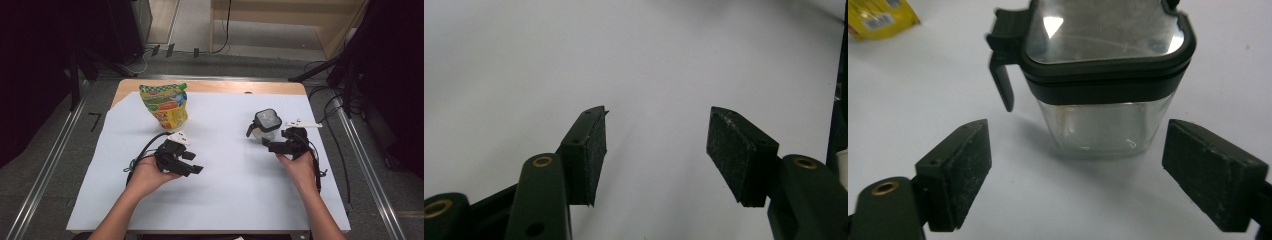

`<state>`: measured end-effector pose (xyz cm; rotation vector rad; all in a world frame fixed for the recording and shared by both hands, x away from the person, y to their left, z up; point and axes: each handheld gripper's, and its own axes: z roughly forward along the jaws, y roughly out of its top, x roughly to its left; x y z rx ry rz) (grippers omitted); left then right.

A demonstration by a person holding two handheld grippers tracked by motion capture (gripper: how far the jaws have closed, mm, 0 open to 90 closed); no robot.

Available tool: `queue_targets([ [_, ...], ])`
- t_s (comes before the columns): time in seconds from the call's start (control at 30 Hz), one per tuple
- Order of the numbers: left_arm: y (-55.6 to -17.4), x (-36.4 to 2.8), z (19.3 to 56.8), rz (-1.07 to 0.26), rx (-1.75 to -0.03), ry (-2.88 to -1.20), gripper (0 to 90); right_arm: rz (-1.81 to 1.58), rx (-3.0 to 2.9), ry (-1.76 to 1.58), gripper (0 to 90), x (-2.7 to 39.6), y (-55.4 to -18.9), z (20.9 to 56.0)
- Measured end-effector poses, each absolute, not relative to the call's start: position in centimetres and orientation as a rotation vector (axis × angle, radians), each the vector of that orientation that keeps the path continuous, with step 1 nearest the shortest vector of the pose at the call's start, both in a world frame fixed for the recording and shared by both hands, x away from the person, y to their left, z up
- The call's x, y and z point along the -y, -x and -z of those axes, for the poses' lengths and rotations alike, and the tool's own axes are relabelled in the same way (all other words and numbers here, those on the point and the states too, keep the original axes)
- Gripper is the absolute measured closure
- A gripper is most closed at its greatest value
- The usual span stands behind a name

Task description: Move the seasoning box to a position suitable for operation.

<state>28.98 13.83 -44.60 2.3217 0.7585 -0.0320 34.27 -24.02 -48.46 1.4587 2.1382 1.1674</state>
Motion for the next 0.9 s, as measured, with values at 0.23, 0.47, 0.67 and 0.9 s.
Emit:
queue_targets([
  [0.23,-28.9,-13.8,44.7,0.036,-0.764,-2.322,41.9,-1.168,-2.115,-1.416,8.8,23.4,-35.7,49.3],
  [0.47,-28.4,-14.4,44.9,0.043,-0.779,-2.32,41.9,-1.182,-2.06,-1.466,8.5,23.3,-37.2,50.5],
  [0.67,-27.7,-15.3,44.6,0.064,-0.802,-2.267,41.9,-1.234,-2.029,-1.441,7.8,22.9,-37.9,51.0],
  [0.9,-26.8,-16.9,44.6,0.022,-0.858,-2.263,41.9,-1.252,-1.989,-1.445,9.6,22.0,-39.0,51.8],
])
